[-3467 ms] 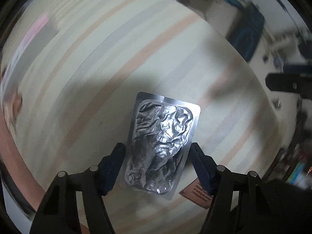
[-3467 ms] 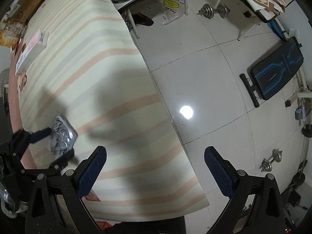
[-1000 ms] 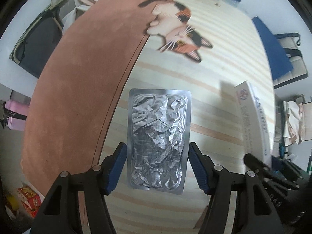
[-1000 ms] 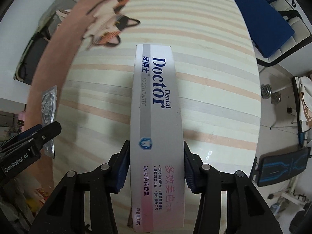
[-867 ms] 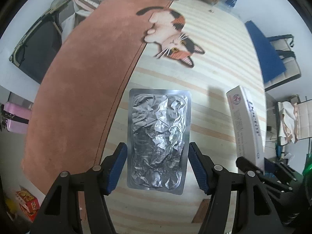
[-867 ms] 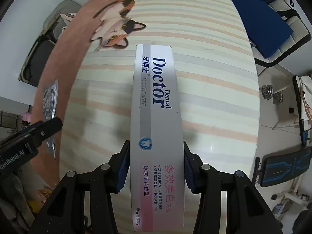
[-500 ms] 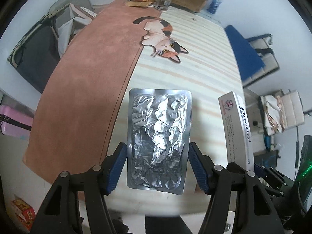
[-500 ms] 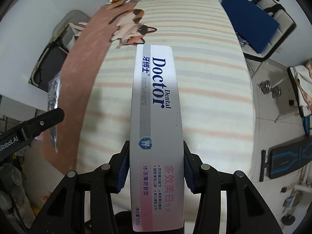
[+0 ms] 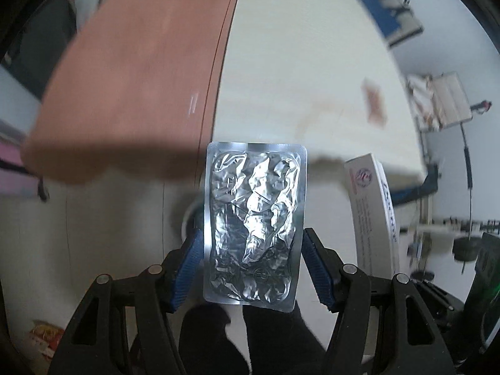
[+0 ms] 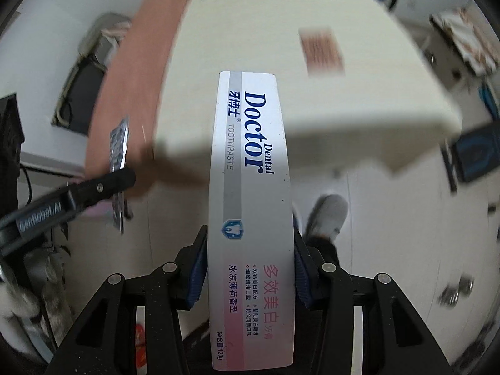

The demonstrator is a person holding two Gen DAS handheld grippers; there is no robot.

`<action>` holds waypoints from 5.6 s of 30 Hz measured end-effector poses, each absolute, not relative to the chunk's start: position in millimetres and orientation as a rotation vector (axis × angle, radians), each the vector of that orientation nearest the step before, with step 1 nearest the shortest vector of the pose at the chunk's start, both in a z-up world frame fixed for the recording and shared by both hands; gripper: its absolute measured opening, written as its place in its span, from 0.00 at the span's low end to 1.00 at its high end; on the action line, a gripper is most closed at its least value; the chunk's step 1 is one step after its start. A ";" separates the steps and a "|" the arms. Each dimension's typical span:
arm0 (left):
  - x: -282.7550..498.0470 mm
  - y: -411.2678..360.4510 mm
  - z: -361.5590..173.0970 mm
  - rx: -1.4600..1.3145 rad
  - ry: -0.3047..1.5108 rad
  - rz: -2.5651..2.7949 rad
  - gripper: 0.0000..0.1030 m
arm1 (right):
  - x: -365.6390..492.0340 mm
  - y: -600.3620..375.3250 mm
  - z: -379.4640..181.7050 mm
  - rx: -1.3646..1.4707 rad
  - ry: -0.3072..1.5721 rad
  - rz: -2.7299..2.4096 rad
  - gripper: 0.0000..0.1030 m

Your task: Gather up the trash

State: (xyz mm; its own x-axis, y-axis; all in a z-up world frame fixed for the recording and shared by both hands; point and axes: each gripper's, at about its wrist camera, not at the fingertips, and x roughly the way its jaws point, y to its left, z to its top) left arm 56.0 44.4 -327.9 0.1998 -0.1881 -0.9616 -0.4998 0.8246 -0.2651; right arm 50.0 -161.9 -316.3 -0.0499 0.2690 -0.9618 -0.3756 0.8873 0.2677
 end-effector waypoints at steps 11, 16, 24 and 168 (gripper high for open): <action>44.4 36.9 -563.6 -0.699 1.594 0.202 0.60 | -0.8 -177.2 -568.5 -0.079 1.751 0.412 0.48; 49.1 38.1 -674.3 -0.670 1.646 0.210 0.73 | 10.9 -167.4 -705.4 -0.090 1.816 0.428 0.48; 26.8 54.4 -726.4 -0.620 1.634 0.352 0.96 | 13.8 -152.3 -779.2 -0.175 1.790 0.413 0.86; -144.3 -110.3 -73.7 -0.548 1.057 0.126 0.96 | -126.8 -302.4 15.2 -0.063 1.305 0.754 1.00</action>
